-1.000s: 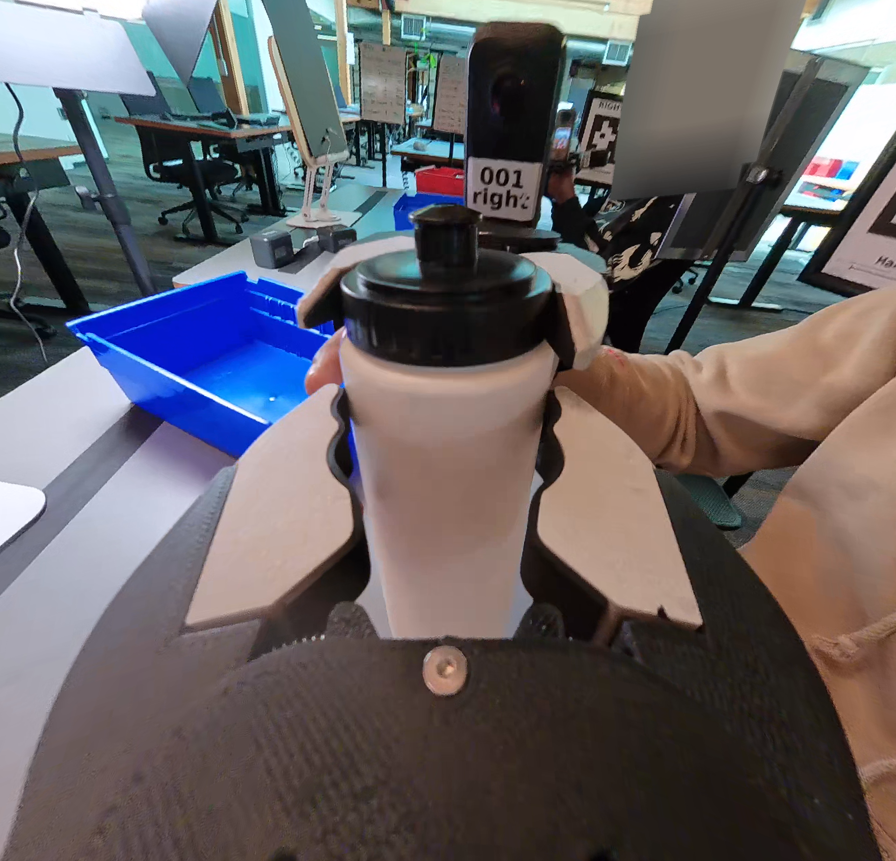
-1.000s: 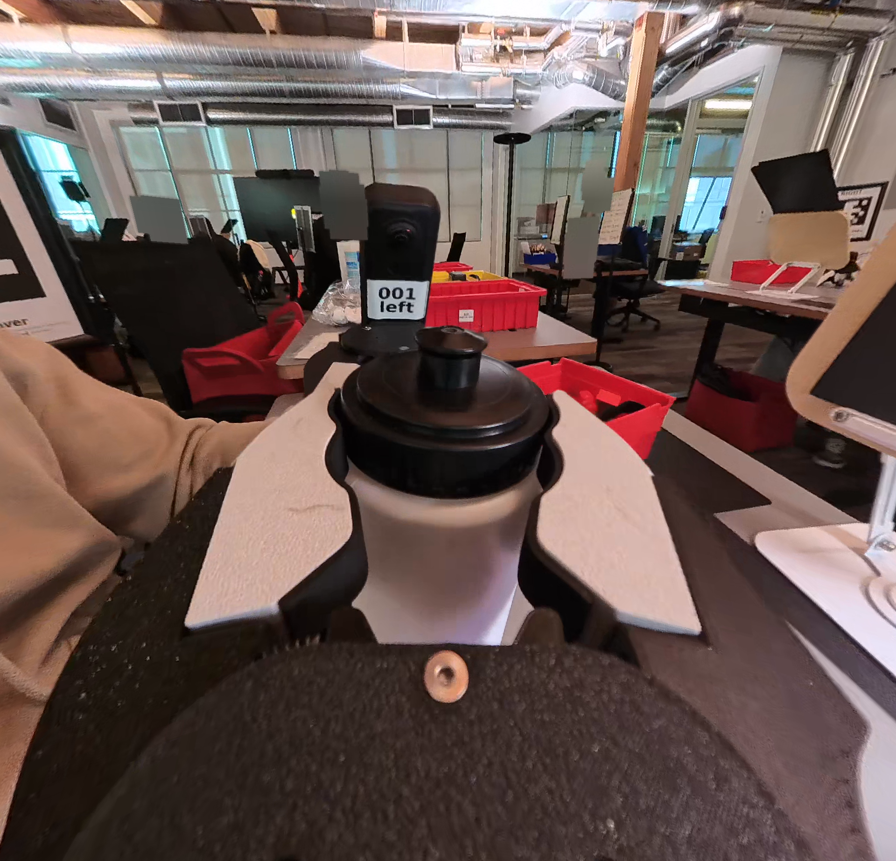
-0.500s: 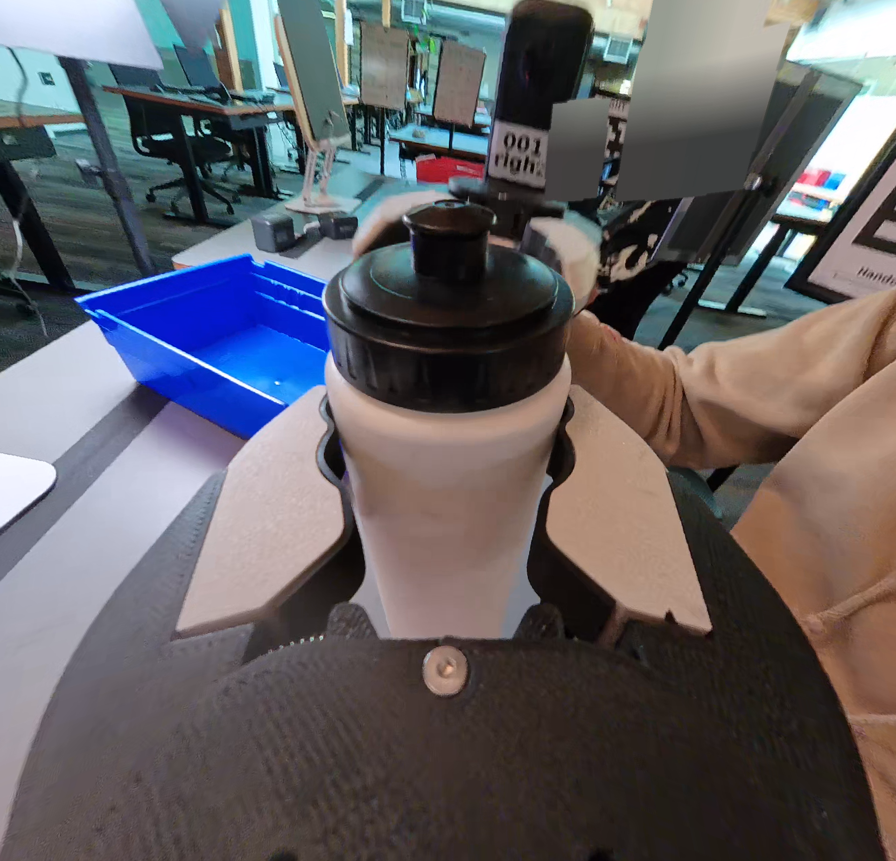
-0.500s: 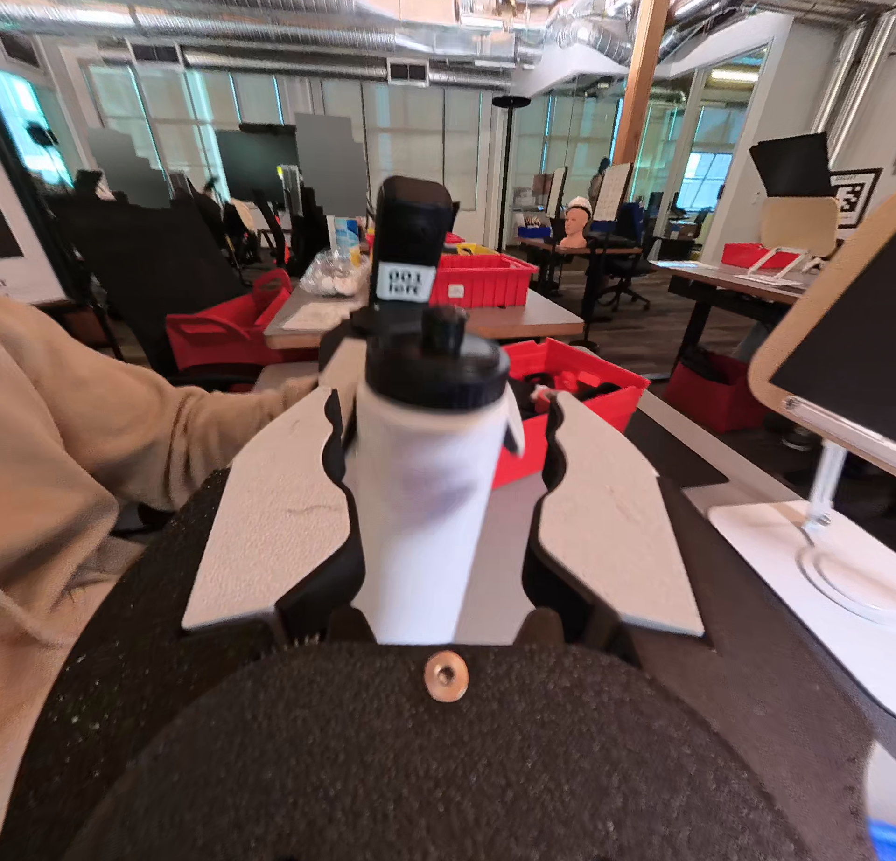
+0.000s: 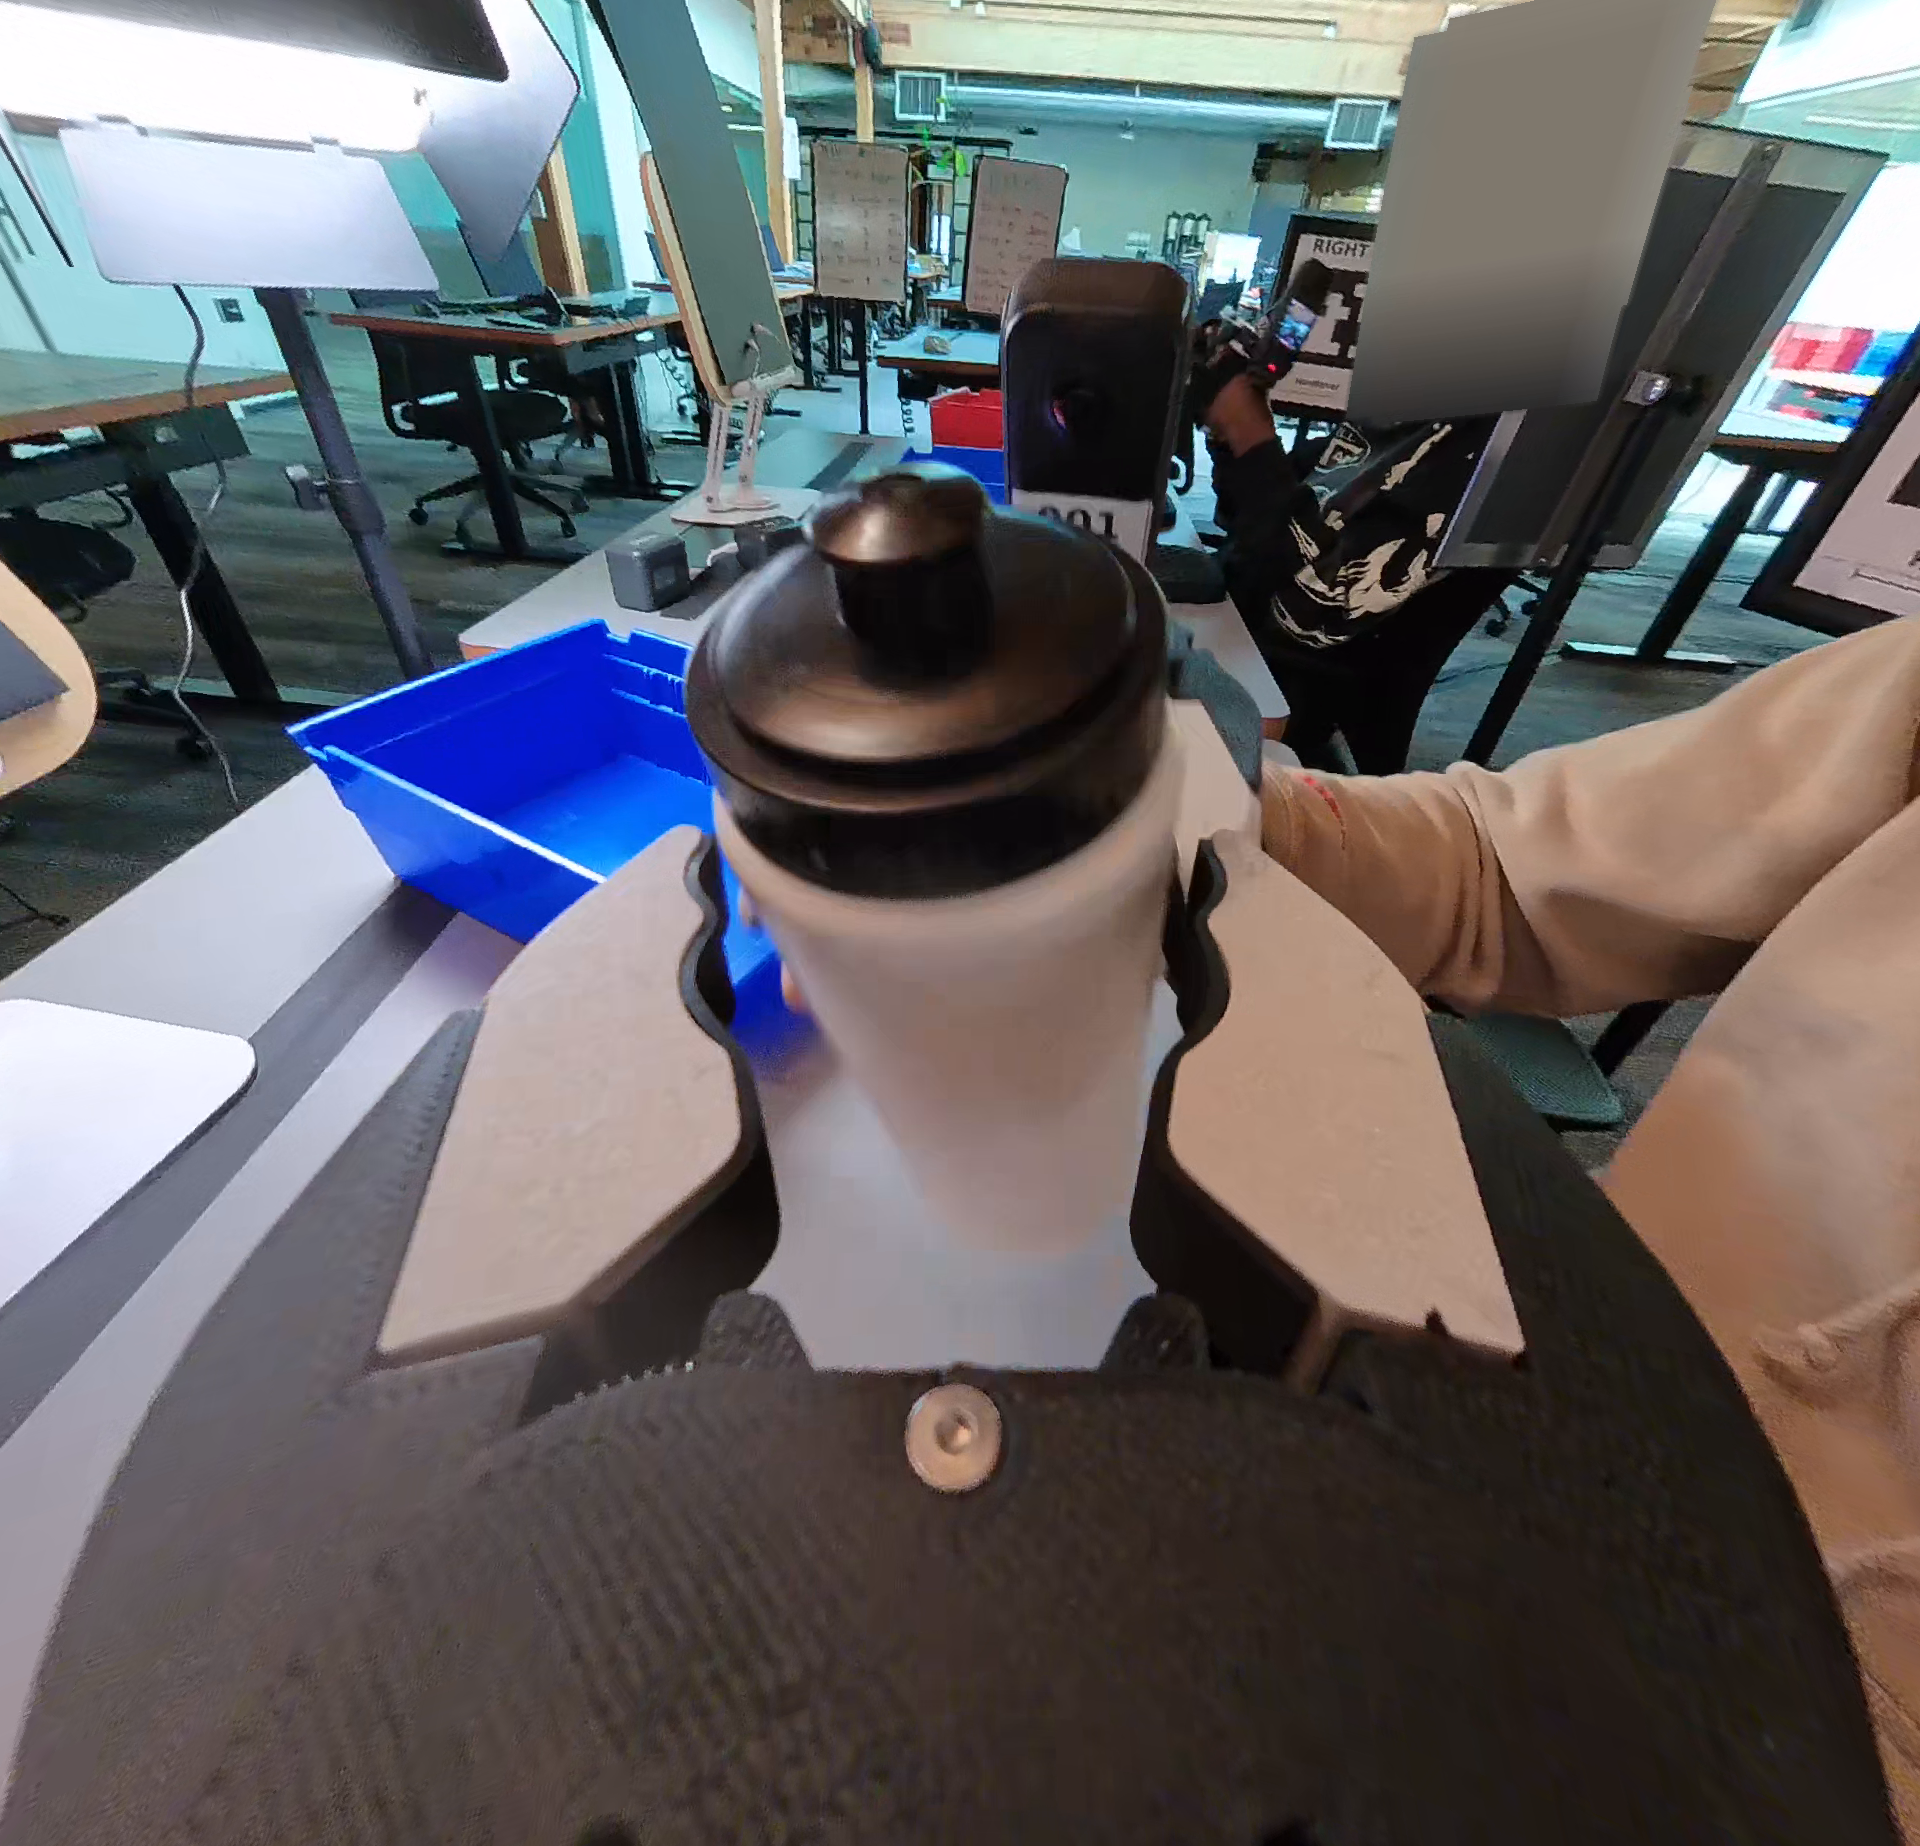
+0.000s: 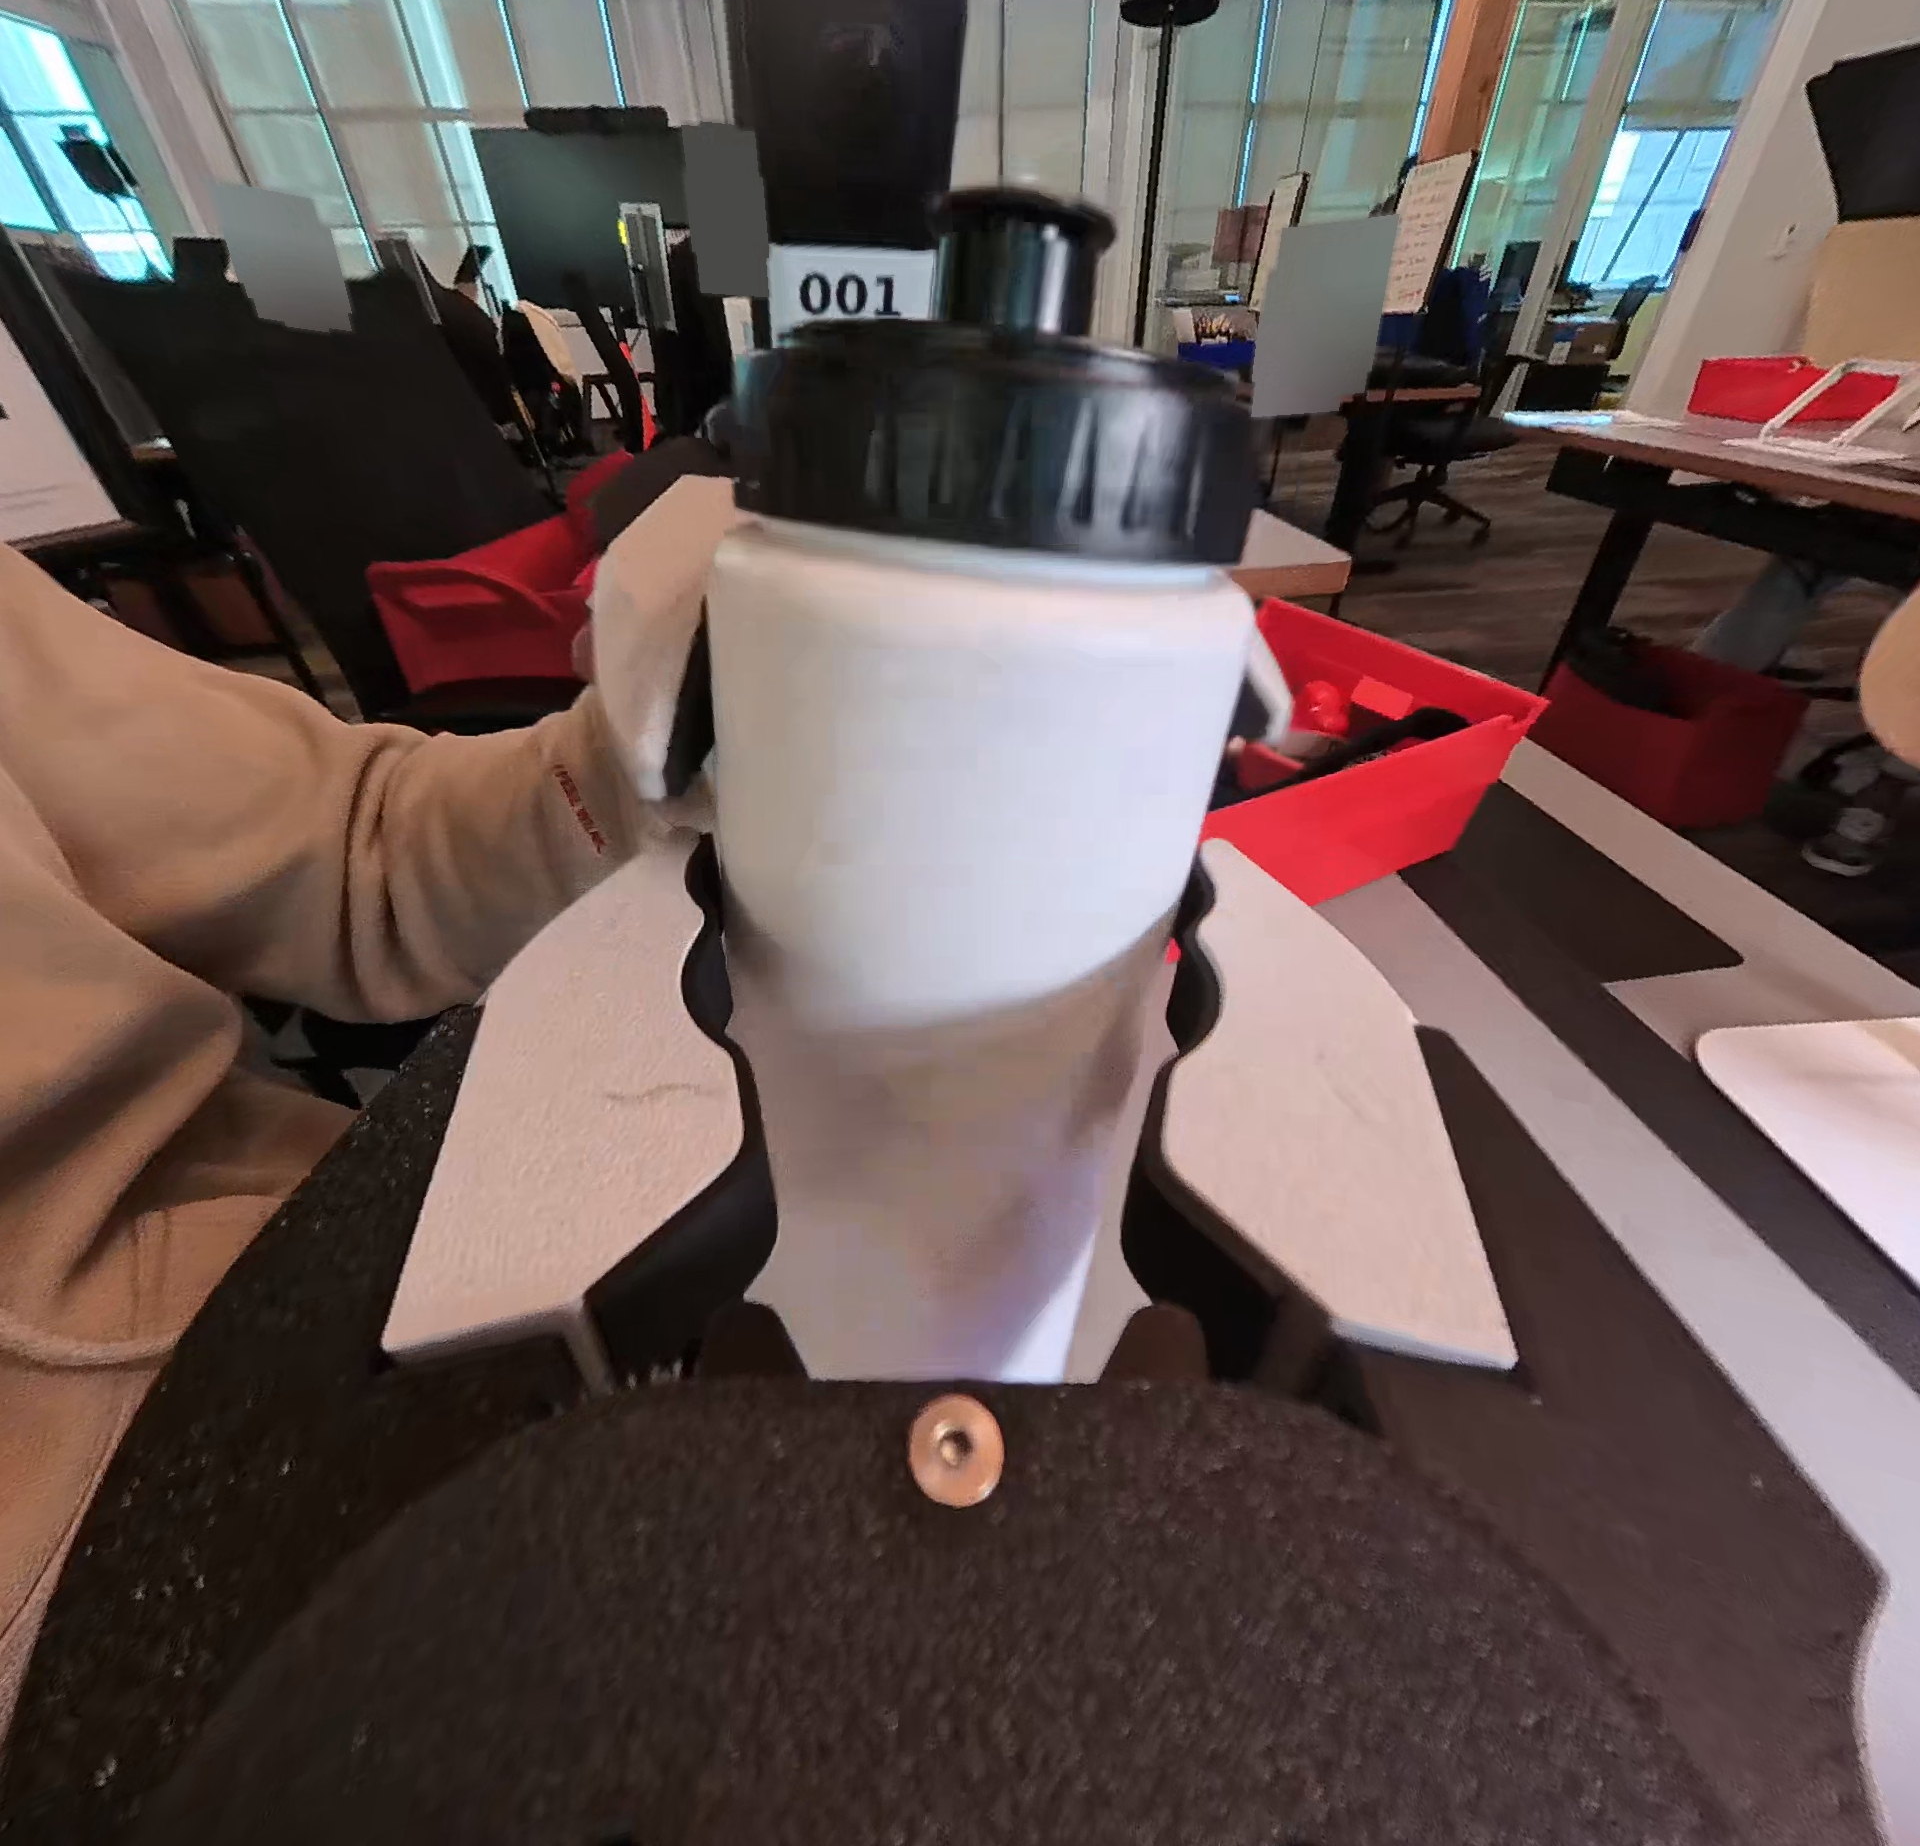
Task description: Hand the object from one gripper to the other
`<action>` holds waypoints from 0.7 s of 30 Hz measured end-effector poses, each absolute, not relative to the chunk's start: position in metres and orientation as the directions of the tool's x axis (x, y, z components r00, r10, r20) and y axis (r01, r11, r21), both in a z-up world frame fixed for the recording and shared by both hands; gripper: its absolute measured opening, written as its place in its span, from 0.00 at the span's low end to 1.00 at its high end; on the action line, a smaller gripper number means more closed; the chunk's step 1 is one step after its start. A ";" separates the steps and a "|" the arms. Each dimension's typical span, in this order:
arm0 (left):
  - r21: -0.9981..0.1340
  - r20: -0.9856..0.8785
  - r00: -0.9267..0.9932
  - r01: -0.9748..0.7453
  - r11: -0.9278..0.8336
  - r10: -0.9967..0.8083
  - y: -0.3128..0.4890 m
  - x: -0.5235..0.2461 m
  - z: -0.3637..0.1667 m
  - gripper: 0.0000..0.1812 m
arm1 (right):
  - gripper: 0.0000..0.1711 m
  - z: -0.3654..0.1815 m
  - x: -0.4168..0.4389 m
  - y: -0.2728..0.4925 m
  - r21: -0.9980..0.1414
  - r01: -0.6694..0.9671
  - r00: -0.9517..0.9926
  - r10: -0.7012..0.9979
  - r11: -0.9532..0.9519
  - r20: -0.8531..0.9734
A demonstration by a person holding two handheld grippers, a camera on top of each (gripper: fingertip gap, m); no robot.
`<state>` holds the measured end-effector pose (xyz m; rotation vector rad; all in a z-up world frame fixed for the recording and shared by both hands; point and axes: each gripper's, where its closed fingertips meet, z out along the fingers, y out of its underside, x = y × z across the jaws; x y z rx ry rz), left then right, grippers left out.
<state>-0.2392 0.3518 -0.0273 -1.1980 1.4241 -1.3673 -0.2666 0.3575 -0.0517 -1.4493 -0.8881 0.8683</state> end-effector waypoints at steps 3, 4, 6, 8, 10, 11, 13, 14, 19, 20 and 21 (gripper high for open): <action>-0.993 0.087 -0.236 -0.098 -0.065 -0.968 0.362 -0.251 -0.029 0.45 | 0.49 -0.033 -0.240 0.362 -1.000 -0.023 0.482 0.876 -0.007 -0.017; -0.991 0.101 -0.247 -0.108 -0.077 -0.964 0.364 -0.251 -0.034 0.45 | 0.48 -0.023 -0.231 0.362 -0.998 -0.069 0.491 0.871 0.007 -0.028; -0.985 0.120 -0.262 -0.153 -0.082 -0.957 0.364 -0.243 -0.052 0.47 | 0.48 -0.006 -0.216 0.358 -0.991 -0.131 0.498 0.866 0.038 -0.033; -0.981 0.135 -0.281 -0.170 -0.089 -0.950 0.359 -0.229 -0.066 0.47 | 0.48 0.003 -0.210 0.354 -0.988 -0.141 0.503 0.864 0.070 -0.011; -0.981 0.174 -0.314 -0.140 -0.136 -0.933 0.350 -0.218 -0.067 0.47 | 0.48 0.004 -0.215 0.350 -0.985 -0.152 0.489 0.872 0.077 -0.008; -0.981 0.186 -0.328 -0.122 -0.154 -0.926 0.345 -0.213 -0.065 0.47 | 0.48 0.001 -0.220 0.350 -0.987 -0.147 0.479 0.877 0.067 -0.012; -0.984 0.175 -0.345 -0.092 -0.152 -0.922 0.336 -0.209 -0.062 0.44 | 0.48 -0.012 -0.234 0.354 -0.993 -0.098 0.481 0.876 0.068 0.013; -0.987 0.152 -0.337 -0.096 -0.127 -0.929 0.335 -0.208 -0.063 0.44 | 0.49 -0.019 -0.241 0.356 -0.996 -0.067 0.481 0.876 0.064 0.024; -0.993 0.069 -0.256 -0.112 -0.041 -0.964 0.353 -0.217 -0.060 0.43 | 0.48 -0.028 -0.232 0.363 -0.999 0.022 0.524 0.851 0.040 0.046; -0.992 0.085 -0.255 -0.113 -0.058 -0.963 0.356 -0.221 -0.057 0.43 | 0.48 -0.028 -0.228 0.363 -0.999 0.038 0.523 0.851 0.033 0.048; -0.991 0.097 -0.242 -0.108 -0.073 -0.965 0.362 -0.226 -0.054 0.43 | 0.45 -0.026 -0.221 0.363 -0.998 0.040 0.531 0.846 0.042 0.057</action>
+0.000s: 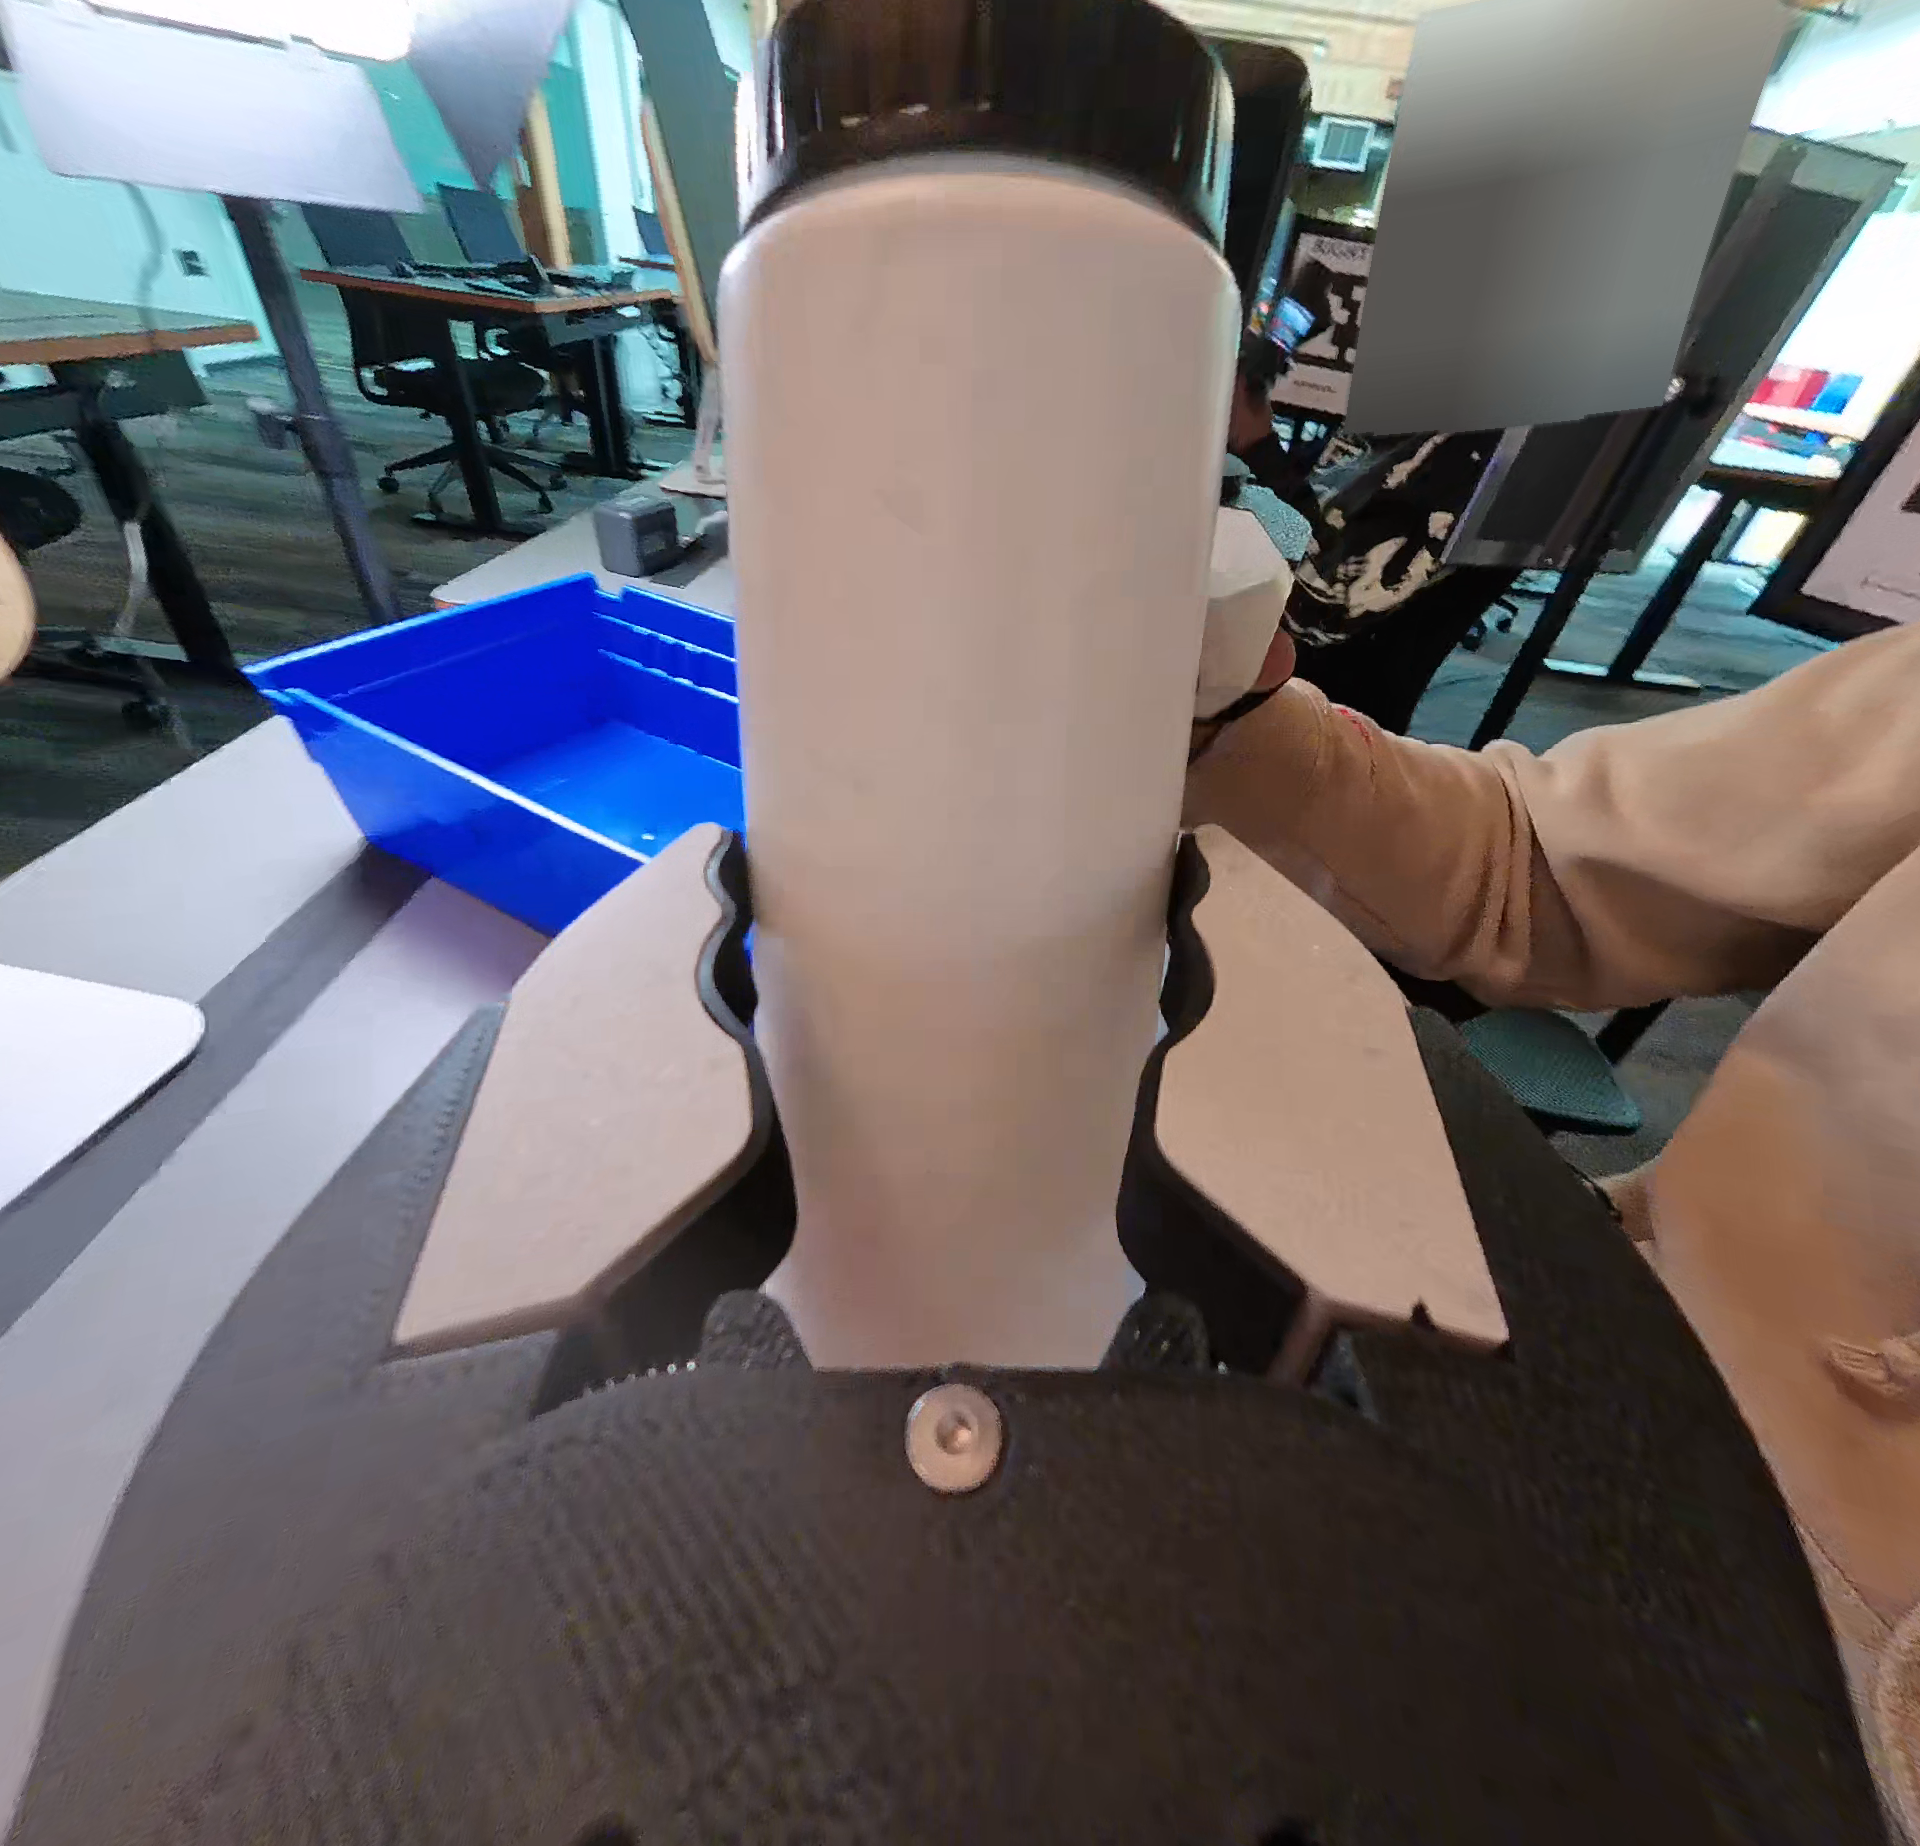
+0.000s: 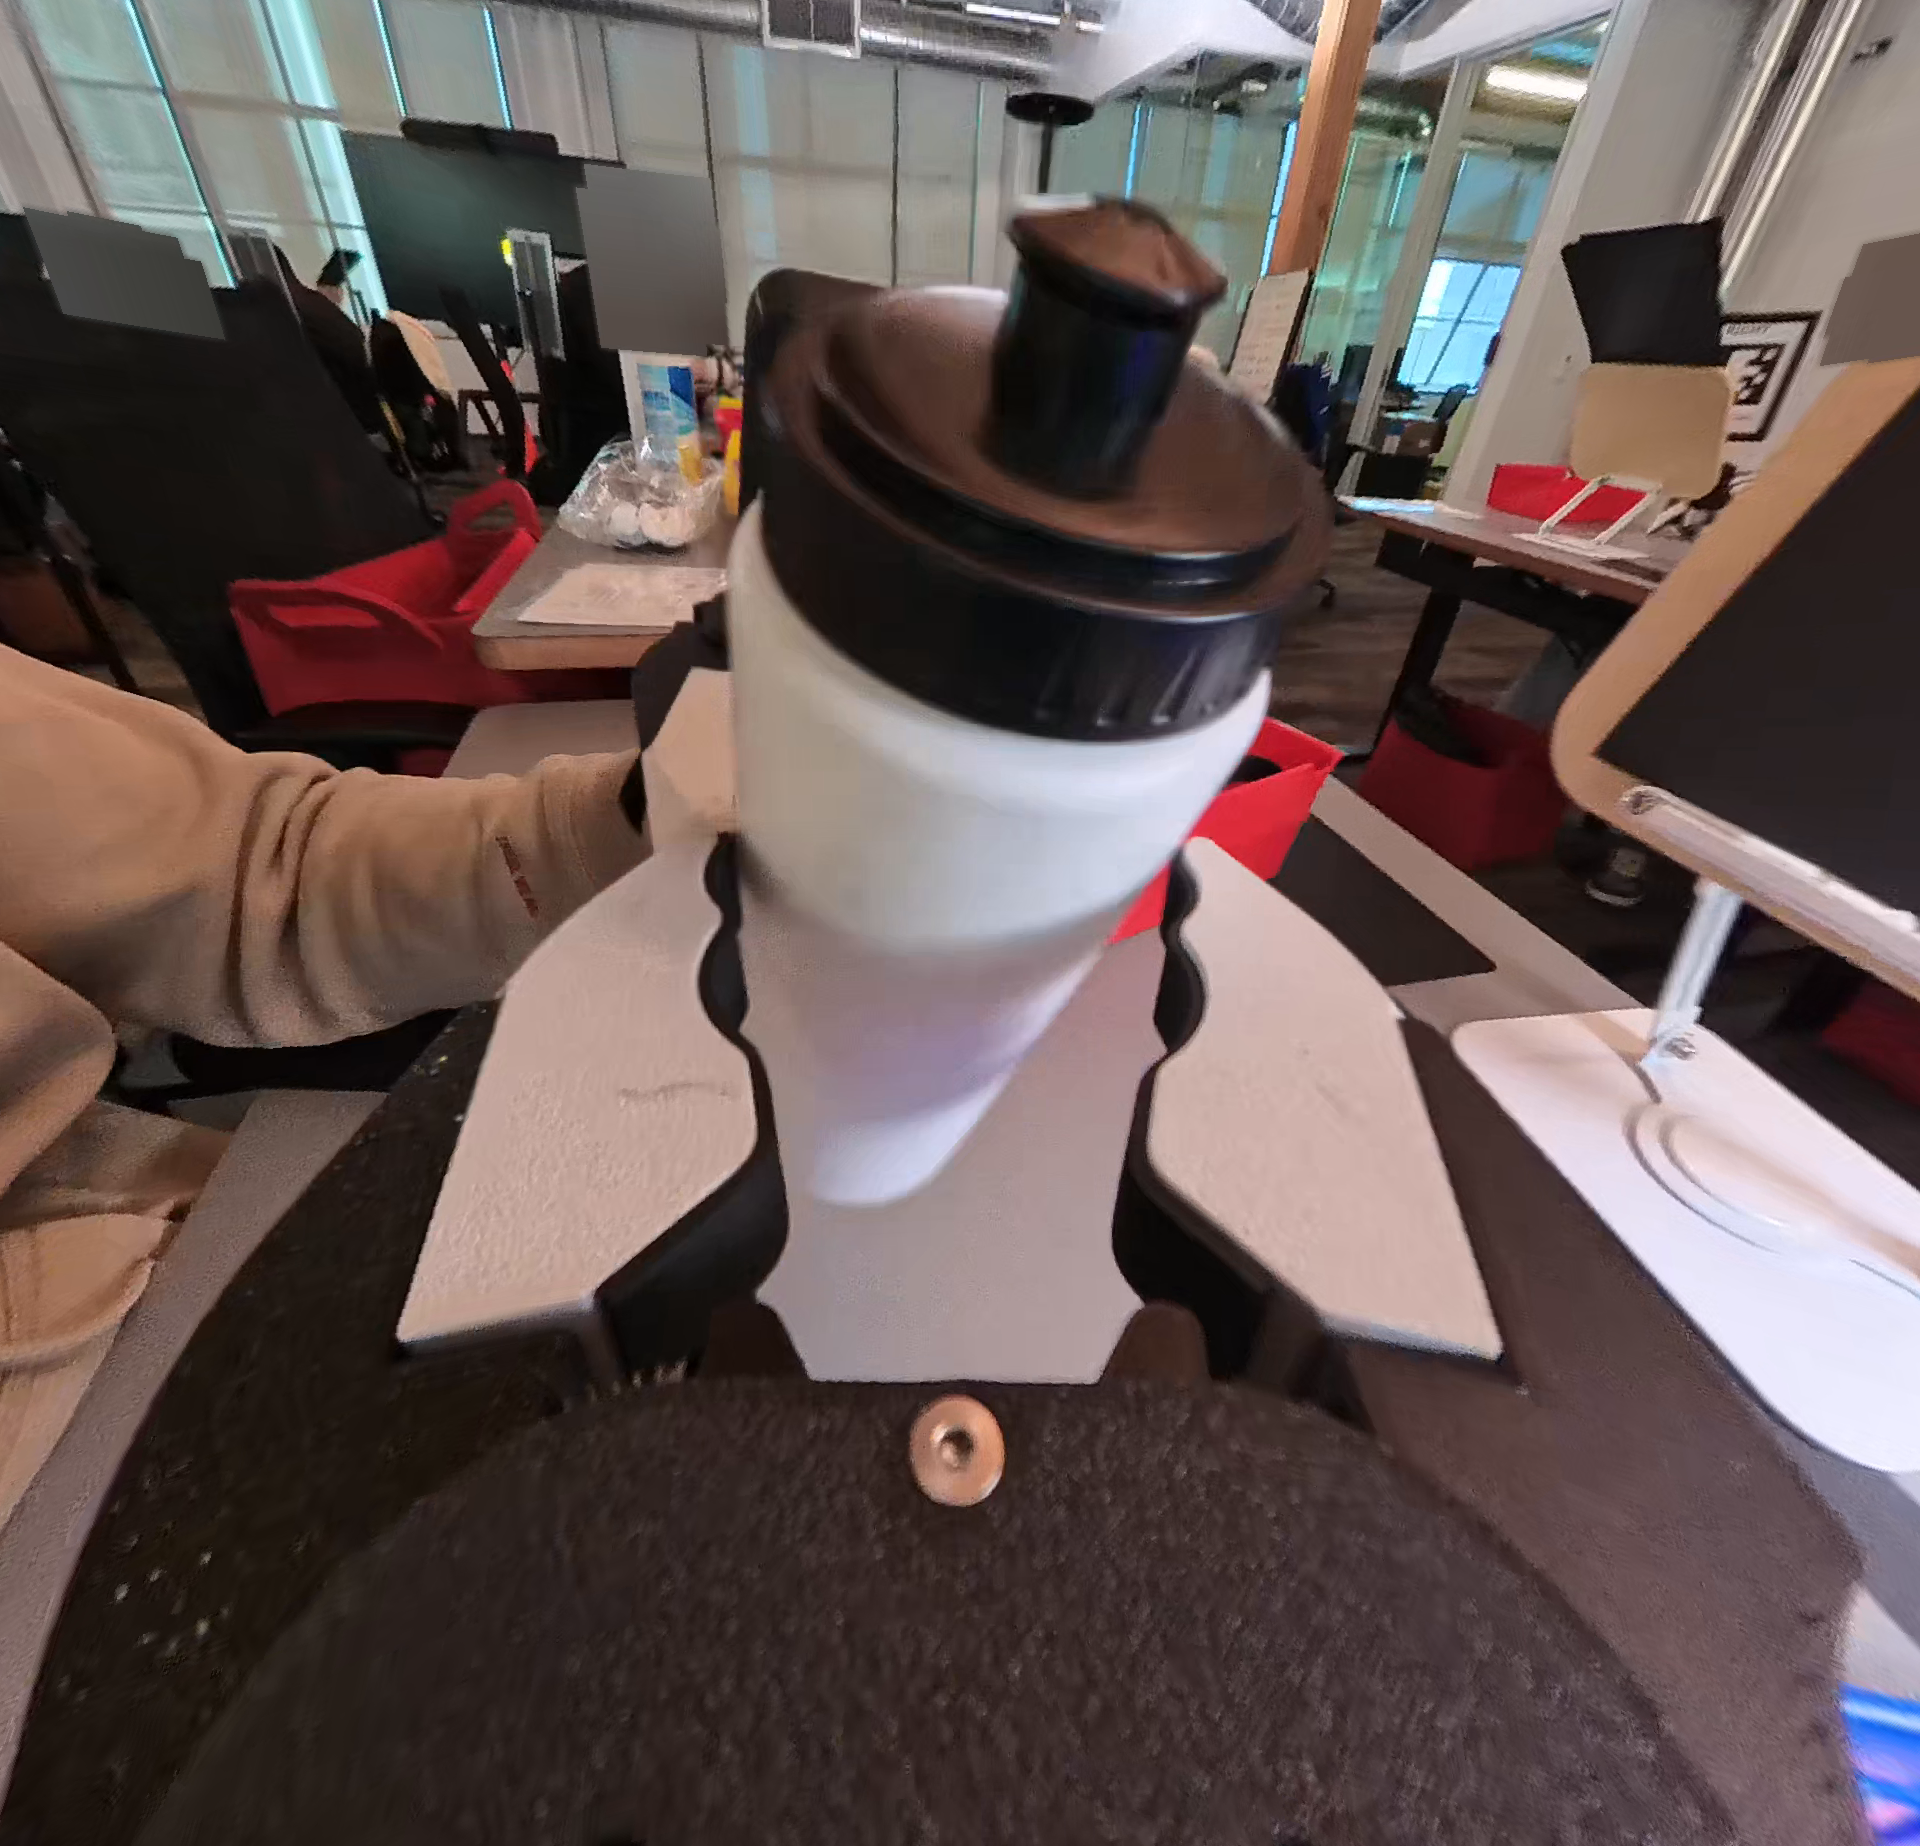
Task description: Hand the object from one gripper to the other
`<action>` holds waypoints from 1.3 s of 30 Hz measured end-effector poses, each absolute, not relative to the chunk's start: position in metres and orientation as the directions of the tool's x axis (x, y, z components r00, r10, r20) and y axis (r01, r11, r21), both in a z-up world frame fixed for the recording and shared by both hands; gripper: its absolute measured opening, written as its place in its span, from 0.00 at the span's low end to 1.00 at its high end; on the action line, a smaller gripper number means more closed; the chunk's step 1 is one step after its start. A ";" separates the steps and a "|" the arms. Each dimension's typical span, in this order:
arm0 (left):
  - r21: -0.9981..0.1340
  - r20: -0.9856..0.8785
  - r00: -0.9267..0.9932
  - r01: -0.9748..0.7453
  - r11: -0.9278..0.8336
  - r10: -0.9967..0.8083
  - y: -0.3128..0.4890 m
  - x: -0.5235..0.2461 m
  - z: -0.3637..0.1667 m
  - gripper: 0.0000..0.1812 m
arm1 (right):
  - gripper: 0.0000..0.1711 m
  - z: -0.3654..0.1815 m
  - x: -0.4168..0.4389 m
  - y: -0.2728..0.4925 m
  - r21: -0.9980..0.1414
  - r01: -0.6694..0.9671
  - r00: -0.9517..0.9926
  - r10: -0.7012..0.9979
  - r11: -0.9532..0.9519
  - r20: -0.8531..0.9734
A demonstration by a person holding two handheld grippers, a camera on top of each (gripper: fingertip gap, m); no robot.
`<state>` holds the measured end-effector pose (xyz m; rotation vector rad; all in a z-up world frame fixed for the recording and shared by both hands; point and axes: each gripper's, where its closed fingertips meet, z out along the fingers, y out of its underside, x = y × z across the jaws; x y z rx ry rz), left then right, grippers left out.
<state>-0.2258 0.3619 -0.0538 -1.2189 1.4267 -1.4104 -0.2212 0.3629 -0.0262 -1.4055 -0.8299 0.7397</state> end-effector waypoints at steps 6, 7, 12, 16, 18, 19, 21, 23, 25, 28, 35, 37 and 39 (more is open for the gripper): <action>-0.991 0.128 -0.216 0.016 -0.134 -0.968 0.383 -0.250 -0.025 0.43 | 0.47 -0.052 -0.202 0.371 -0.997 0.058 0.505 0.863 -0.045 -0.009; -0.989 0.137 -0.226 0.024 -0.146 -0.964 0.380 -0.249 -0.024 0.43 | 0.48 -0.058 -0.212 0.371 -0.996 0.052 0.477 0.878 -0.072 -0.039; -0.996 0.090 -0.259 -0.005 -0.092 -0.962 0.361 -0.232 -0.032 0.43 | 0.48 -0.062 -0.262 0.372 -0.999 0.036 0.484 0.875 -0.040 -0.018; -0.997 0.068 -0.248 -0.048 -0.057 -0.966 0.359 -0.234 -0.037 0.42 | 0.47 -0.061 -0.251 0.366 -0.997 0.081 0.457 0.889 -0.007 0.031; -0.995 0.093 -0.247 -0.066 -0.079 -0.965 0.366 -0.238 -0.040 0.40 | 0.46 -0.050 -0.241 0.364 -1.000 0.029 0.448 0.894 0.000 0.014; -0.993 0.103 -0.244 -0.073 -0.088 -0.964 0.369 -0.240 -0.043 0.40 | 0.45 -0.044 -0.232 0.365 -1.000 0.001 0.454 0.891 -0.004 -0.003; -0.989 0.132 -0.248 -0.091 -0.113 -0.960 0.373 -0.239 -0.052 0.40 | 0.44 -0.035 -0.216 0.365 -0.999 -0.017 0.477 0.879 0.030 0.018; -0.986 0.154 -0.259 -0.110 -0.129 -0.953 0.373 -0.233 -0.062 0.40 | 0.44 -0.023 -0.205 0.362 -0.996 -0.079 0.476 0.879 0.041 -0.001; -0.981 0.177 -0.275 -0.122 -0.148 -0.945 0.371 -0.227 -0.070 0.39 | 0.44 -0.012 -0.199 0.359 -0.988 -0.135 0.476 0.879 0.075 0.002; -0.981 0.190 -0.310 -0.102 -0.166 -0.932 0.359 -0.219 -0.070 0.39 | 0.44 -0.003 -0.206 0.353 -0.969 -0.231 0.433 0.901 0.083 -0.026; -0.989 0.086 -0.295 -0.138 -0.046 -0.952 0.346 -0.215 -0.070 0.42 | 0.44 -0.027 -0.234 0.358 -0.979 -0.198 0.401 0.915 0.045 -0.039; -0.990 0.068 -0.259 -0.139 -0.032 -0.963 0.351 -0.215 -0.069 0.42 | 0.44 -0.026 -0.231 0.360 -0.984 -0.173 0.421 0.906 0.037 -0.040; -0.989 0.036 -0.232 -0.147 -0.002 -0.972 0.356 -0.217 -0.069 0.42 | 0.42 -0.026 -0.226 0.362 -0.992 -0.099 0.471 0.882 0.077 0.021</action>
